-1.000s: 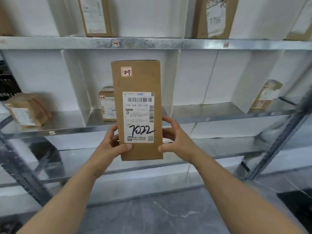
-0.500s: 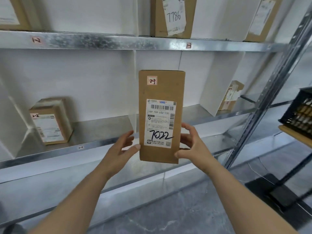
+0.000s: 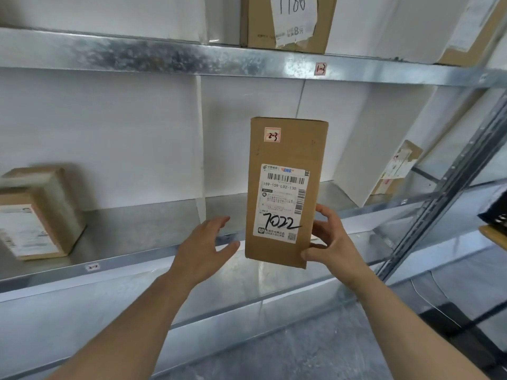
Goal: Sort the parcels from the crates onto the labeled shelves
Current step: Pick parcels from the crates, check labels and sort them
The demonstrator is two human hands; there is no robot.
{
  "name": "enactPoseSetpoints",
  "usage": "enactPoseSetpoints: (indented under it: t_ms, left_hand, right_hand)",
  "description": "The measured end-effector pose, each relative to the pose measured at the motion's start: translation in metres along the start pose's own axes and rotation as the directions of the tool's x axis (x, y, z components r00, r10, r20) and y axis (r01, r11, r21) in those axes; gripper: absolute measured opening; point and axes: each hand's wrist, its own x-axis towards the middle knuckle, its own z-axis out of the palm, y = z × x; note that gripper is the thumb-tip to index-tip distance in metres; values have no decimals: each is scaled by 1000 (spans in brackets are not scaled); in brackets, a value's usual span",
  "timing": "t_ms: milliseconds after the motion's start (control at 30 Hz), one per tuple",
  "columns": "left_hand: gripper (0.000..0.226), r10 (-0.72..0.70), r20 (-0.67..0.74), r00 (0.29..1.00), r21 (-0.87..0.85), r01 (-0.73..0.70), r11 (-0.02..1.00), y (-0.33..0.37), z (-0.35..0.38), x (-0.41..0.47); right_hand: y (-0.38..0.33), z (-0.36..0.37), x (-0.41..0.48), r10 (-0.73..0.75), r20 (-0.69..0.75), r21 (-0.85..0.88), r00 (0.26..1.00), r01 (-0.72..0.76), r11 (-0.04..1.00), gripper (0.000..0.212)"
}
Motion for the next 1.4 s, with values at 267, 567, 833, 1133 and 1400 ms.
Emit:
enactPoseSetpoints:
  t_ms: [267,567,833,1133,1400]
  left_hand:
    - [58,-58,-47,997,188,66,980,8,23,46]
    - [68,-244,-87,966,184,257,949,15,38,98]
    - [48,-419,-161,894,-229,379,897,18,52,132]
    - [50,-525,-236,818,-255,469,845,6,77,139]
    - [50,-555,-231,799,-260,499,826,6,79,139]
  right_hand:
    - [18,-14,86,-63,74,36,995,60,998,87]
    - [44,-14,178,-76,227,55,971,66,996,93]
    - [55,15,214,-39,374,3,927,41,999,107]
    - [89,32,237,-65,448,-155,892,149,977,117]
    - [83,30,236,-19,458,-283,889,166,945,120]
